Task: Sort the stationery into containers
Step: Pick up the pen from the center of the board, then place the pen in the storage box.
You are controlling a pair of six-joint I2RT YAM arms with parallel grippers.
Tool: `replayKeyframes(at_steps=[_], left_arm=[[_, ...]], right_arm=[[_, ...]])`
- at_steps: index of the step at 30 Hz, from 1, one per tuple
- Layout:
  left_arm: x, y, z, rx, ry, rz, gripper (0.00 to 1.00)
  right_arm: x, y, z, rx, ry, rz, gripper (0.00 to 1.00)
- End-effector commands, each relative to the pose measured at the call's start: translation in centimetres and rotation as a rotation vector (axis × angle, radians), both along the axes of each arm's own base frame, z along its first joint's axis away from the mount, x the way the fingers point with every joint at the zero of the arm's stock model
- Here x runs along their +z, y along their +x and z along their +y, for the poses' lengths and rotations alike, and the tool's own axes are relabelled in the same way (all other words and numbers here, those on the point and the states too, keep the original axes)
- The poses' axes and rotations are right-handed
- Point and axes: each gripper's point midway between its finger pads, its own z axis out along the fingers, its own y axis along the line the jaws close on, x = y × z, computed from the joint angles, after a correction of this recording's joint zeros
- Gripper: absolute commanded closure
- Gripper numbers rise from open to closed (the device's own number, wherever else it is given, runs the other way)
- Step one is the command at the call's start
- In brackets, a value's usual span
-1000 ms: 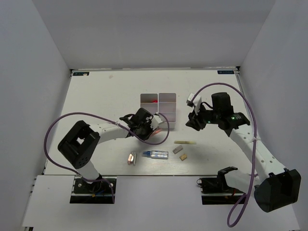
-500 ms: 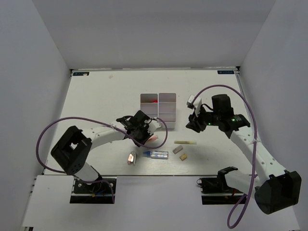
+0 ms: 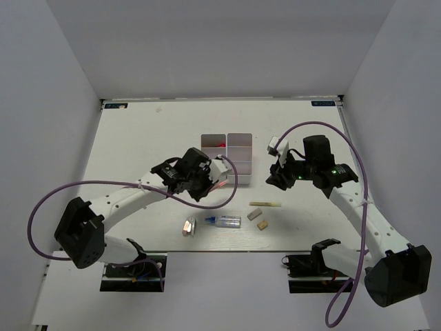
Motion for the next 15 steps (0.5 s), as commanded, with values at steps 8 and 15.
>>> replayKeyframes(at_steps=[8,15], left_arm=[[6.2,4.7,0.6,0.069,-0.062,-0.160,0.99],[7.2,8.5,2.1,0.103,-0.007,-0.180,0.99]], right_arm=[[1.2,0.0,0.4,0.026,0.036,-0.048,0.55],[1.1,-0.1,0.4,0.027,0.038,-0.042,0.55]])
